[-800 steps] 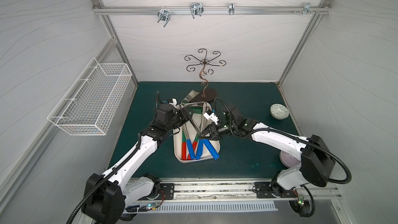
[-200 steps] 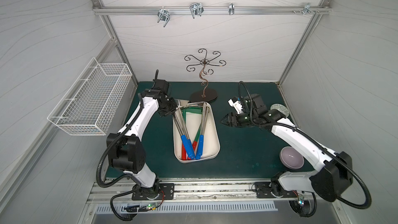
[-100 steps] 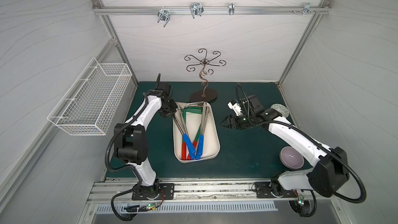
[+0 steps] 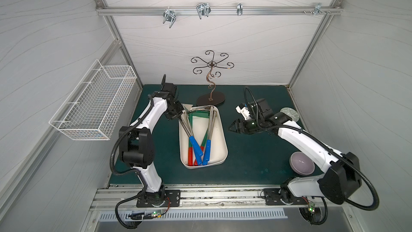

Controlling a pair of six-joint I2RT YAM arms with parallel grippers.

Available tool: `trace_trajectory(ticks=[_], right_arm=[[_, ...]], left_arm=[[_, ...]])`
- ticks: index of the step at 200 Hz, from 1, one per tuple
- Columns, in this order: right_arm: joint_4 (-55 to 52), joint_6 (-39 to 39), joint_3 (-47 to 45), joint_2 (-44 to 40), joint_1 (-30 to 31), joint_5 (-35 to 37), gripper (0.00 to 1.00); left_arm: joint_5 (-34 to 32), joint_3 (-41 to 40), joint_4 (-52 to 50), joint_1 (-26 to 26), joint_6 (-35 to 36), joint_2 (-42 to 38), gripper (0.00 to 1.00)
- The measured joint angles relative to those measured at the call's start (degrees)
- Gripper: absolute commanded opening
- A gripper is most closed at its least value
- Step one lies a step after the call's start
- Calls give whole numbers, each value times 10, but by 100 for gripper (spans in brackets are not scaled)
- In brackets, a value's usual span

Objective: Put the small hoe into the storage box
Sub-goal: Place the hoe in the storage box.

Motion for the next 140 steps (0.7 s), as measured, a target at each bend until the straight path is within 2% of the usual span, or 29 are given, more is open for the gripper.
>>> trace_trajectory(ticks=[140], right_arm=[[-1, -5, 0, 2, 0, 0, 69]], left_arm=[[8, 18, -2, 0, -10, 10, 0]])
